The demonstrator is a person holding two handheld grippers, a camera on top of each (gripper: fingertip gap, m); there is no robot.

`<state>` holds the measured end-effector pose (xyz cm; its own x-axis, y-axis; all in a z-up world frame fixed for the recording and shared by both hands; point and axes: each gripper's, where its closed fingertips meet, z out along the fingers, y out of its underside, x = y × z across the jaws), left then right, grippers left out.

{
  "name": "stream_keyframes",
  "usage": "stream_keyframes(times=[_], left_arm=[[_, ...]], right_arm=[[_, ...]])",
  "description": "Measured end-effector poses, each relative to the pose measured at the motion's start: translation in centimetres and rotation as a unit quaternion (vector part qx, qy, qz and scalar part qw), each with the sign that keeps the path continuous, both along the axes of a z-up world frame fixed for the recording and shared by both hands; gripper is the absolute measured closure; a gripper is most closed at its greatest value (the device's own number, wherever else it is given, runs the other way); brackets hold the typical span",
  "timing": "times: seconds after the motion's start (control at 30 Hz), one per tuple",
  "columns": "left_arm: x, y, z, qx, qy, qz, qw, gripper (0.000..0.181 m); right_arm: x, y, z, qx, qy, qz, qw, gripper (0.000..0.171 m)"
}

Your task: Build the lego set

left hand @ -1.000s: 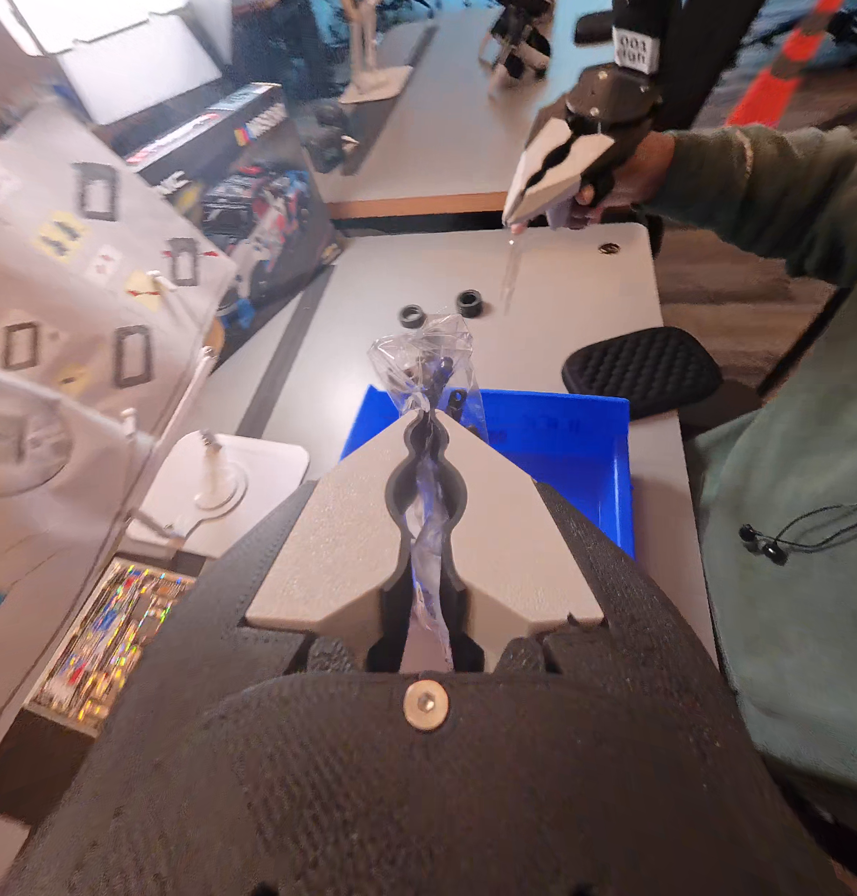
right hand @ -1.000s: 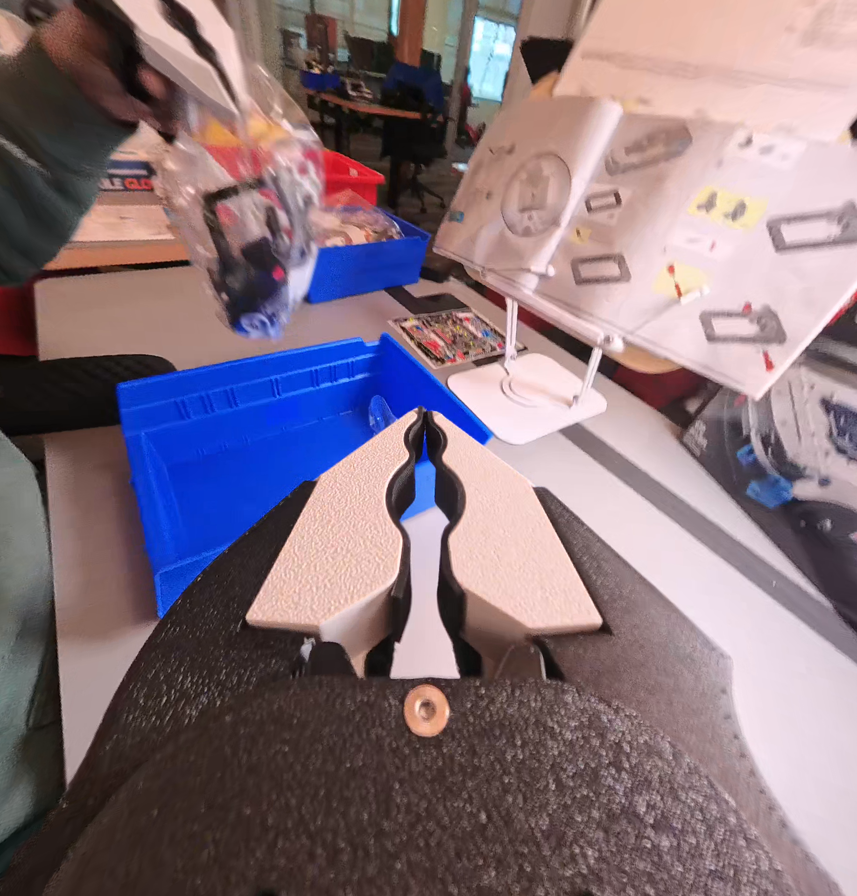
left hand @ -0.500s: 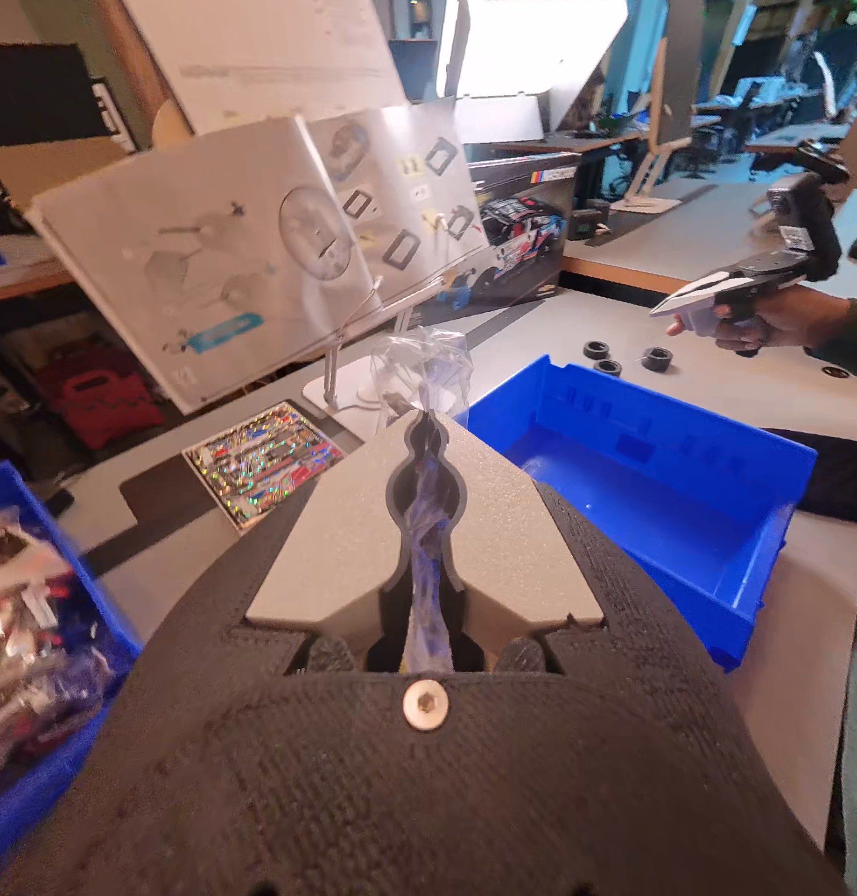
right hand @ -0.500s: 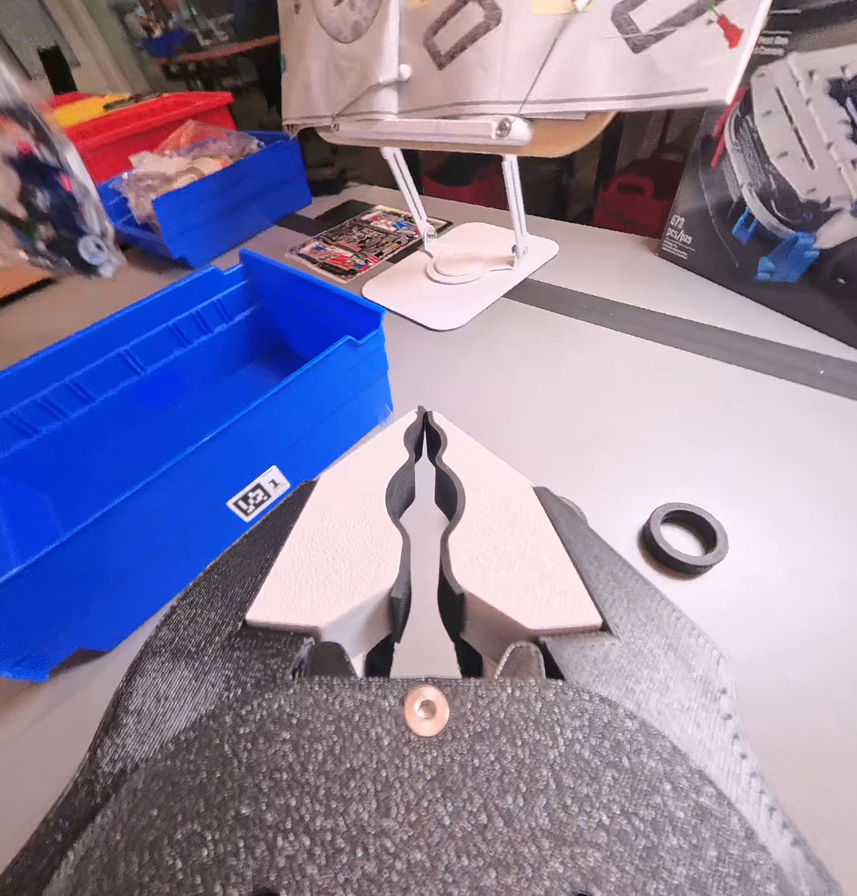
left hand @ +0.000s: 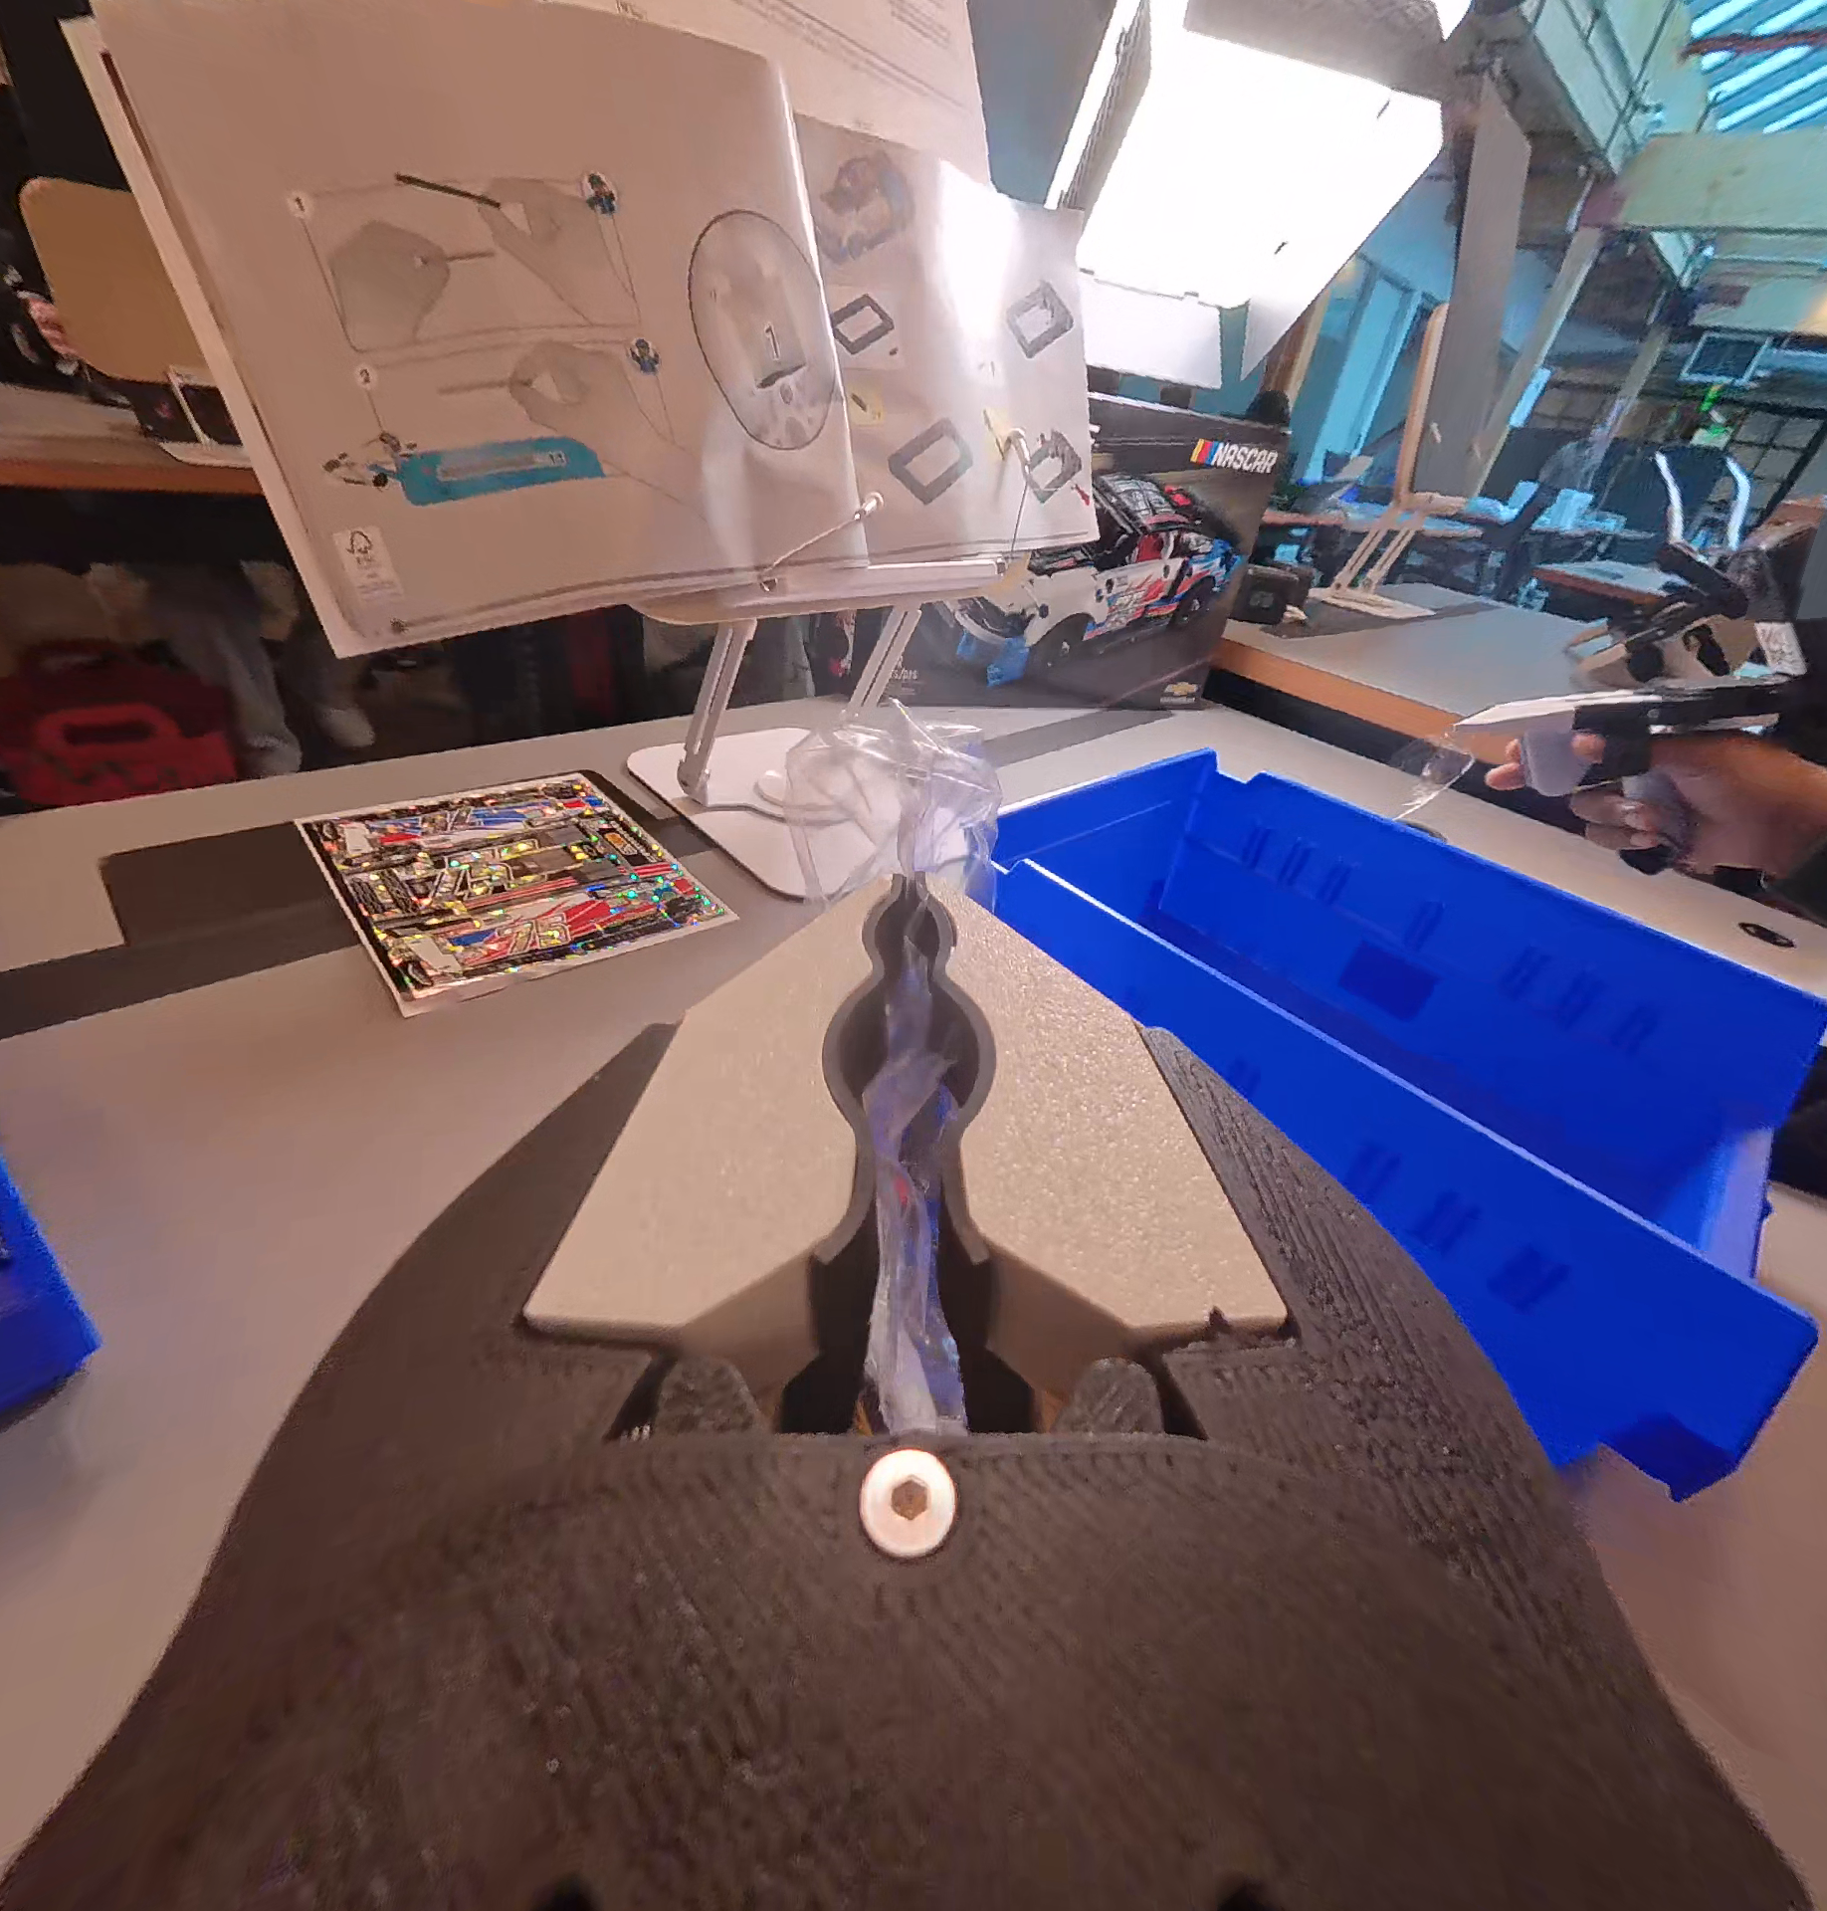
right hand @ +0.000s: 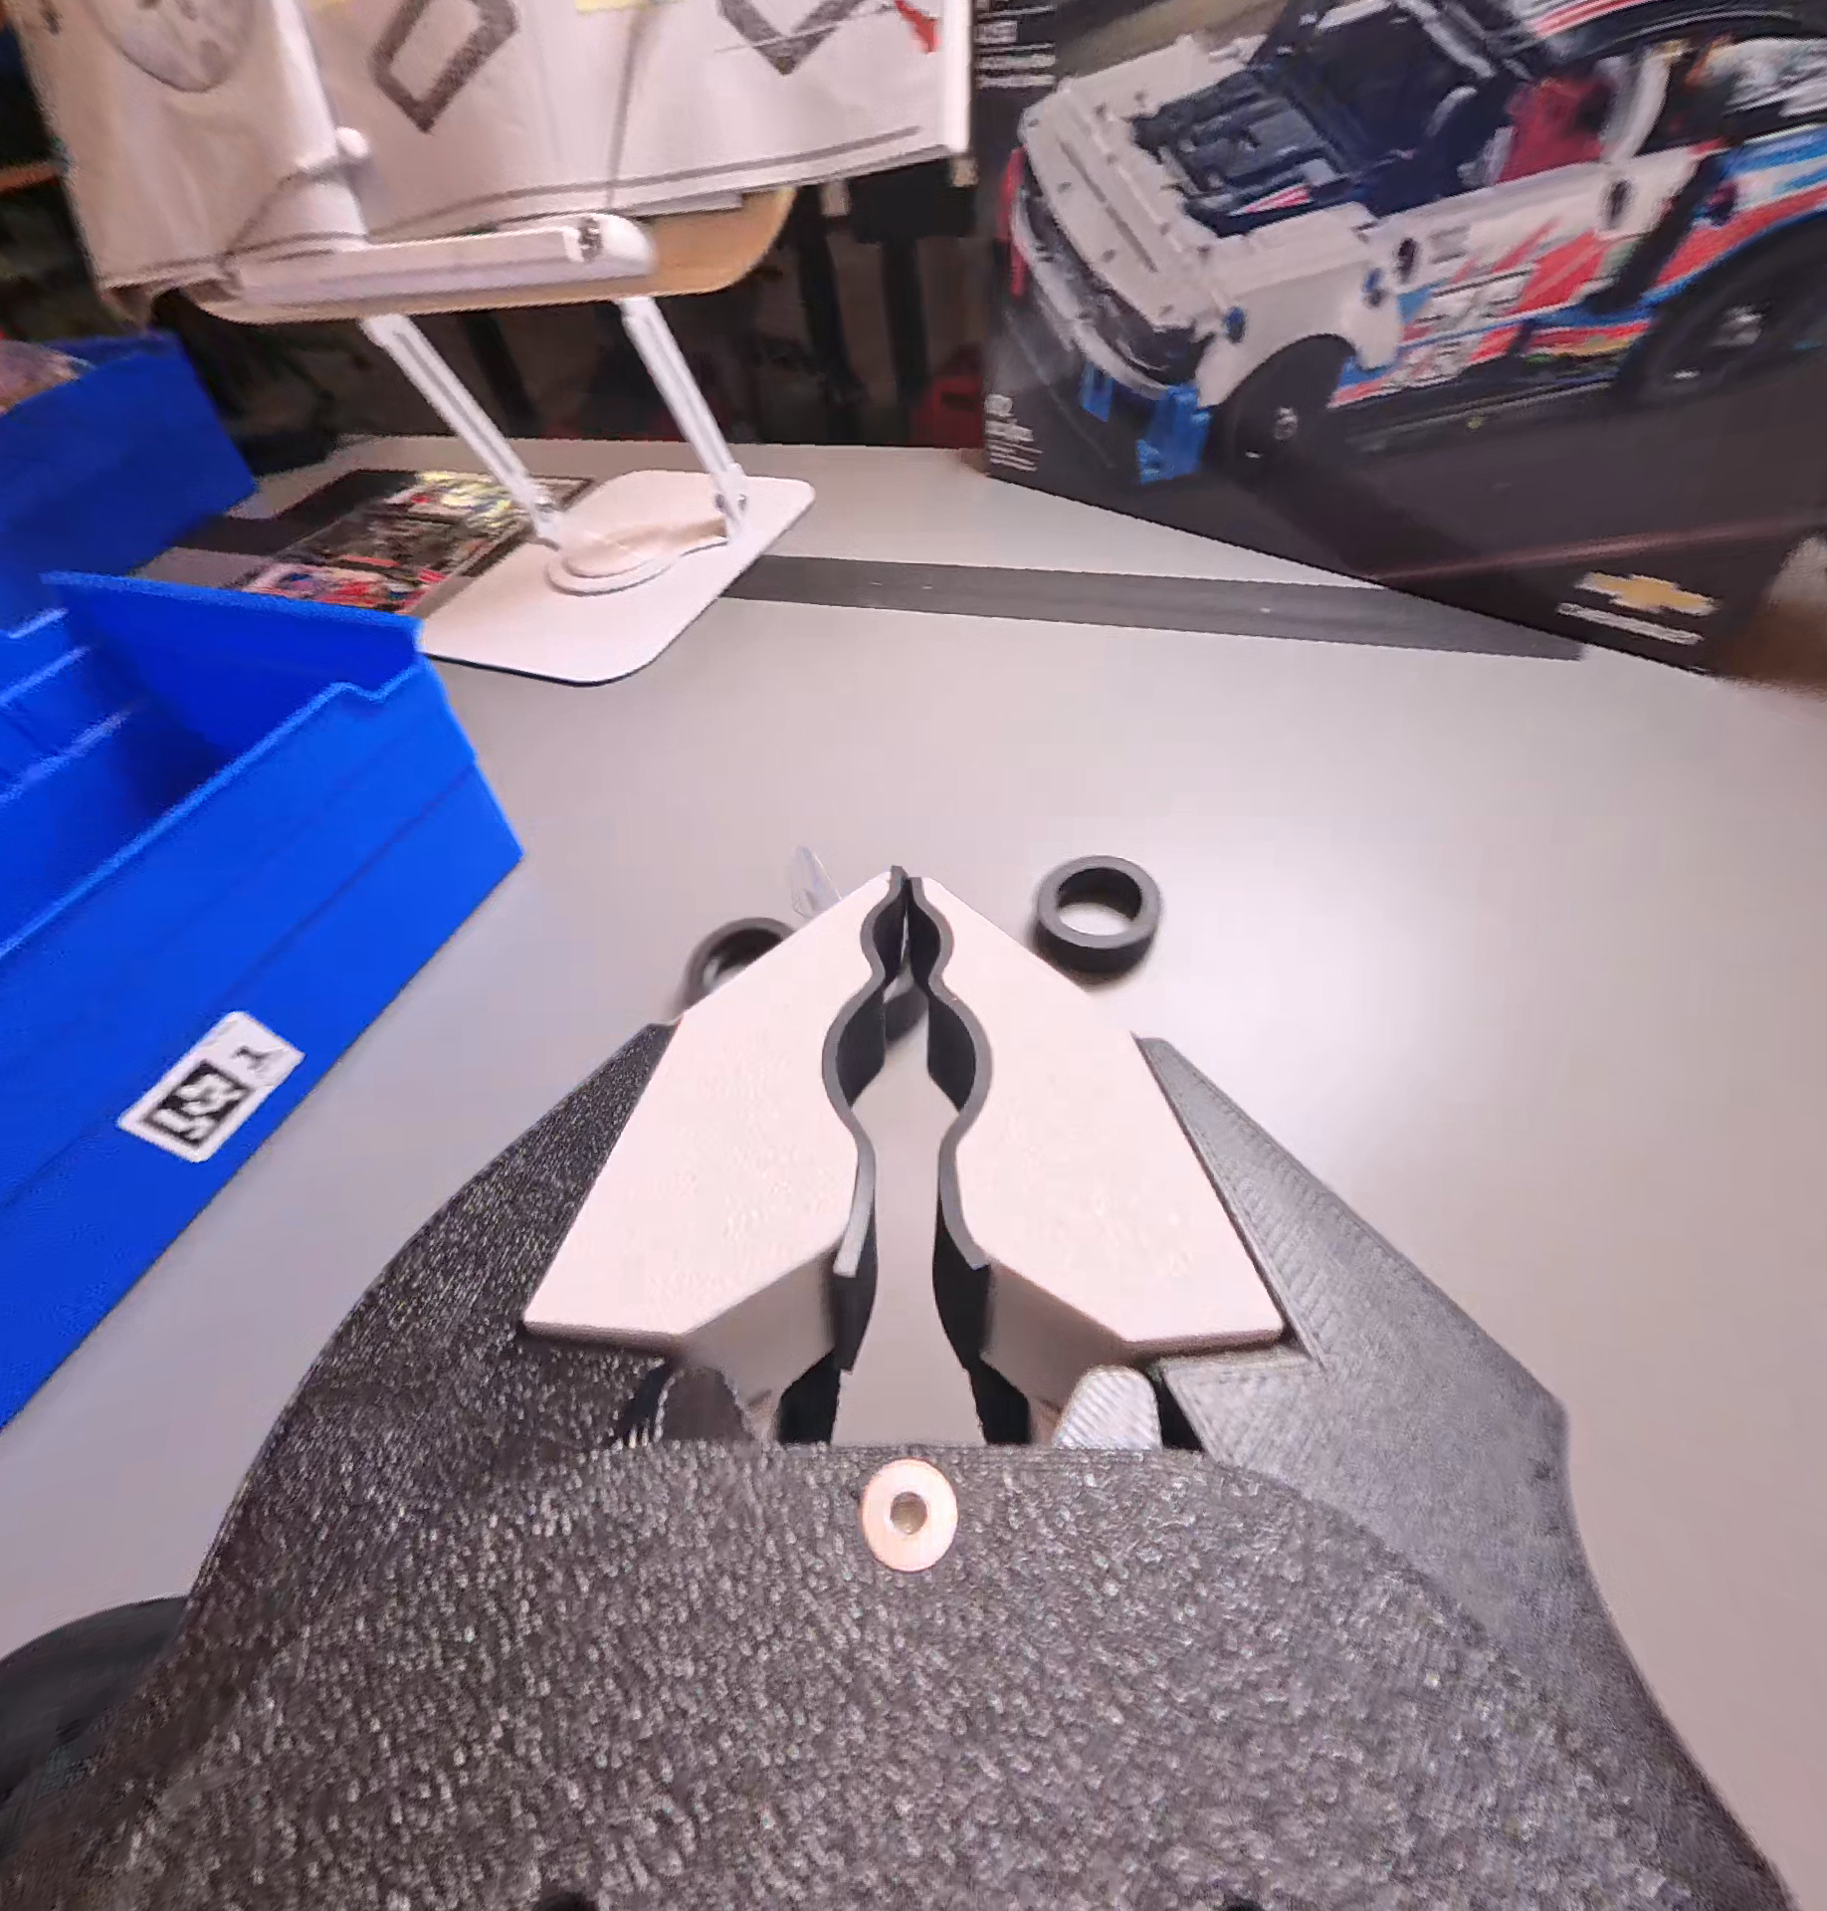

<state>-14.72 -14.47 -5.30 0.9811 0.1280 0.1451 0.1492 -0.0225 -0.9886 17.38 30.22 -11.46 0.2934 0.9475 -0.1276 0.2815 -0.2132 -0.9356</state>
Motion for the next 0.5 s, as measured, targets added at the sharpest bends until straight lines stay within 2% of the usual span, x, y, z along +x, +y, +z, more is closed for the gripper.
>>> stream_keyframes(times=[0.13, 0.3, 0.5], left_arm=[[0.6, 0.2, -0.1, 0.025, -0.003, -0.01, 1.0, 0.181], [0.8, 0.6, -0.1, 0.027, 0.005, -0.013, 1.0, 0.181], [0.9, 1.5, 0.0, 0.018, 0.017, -0.004, 1.0, 0.181]], right_arm=[[3.3, 5.2, -0.2, 0.061, -0.027, -0.09, 0.994, 0.171], [6.3, 13.2, -0.6, 0.095, -0.054, -0.175, 0.978, 0.171], [3.2, 22.5, -1.1, 0.057, -0.047, -0.223, 0.972, 0.171]])
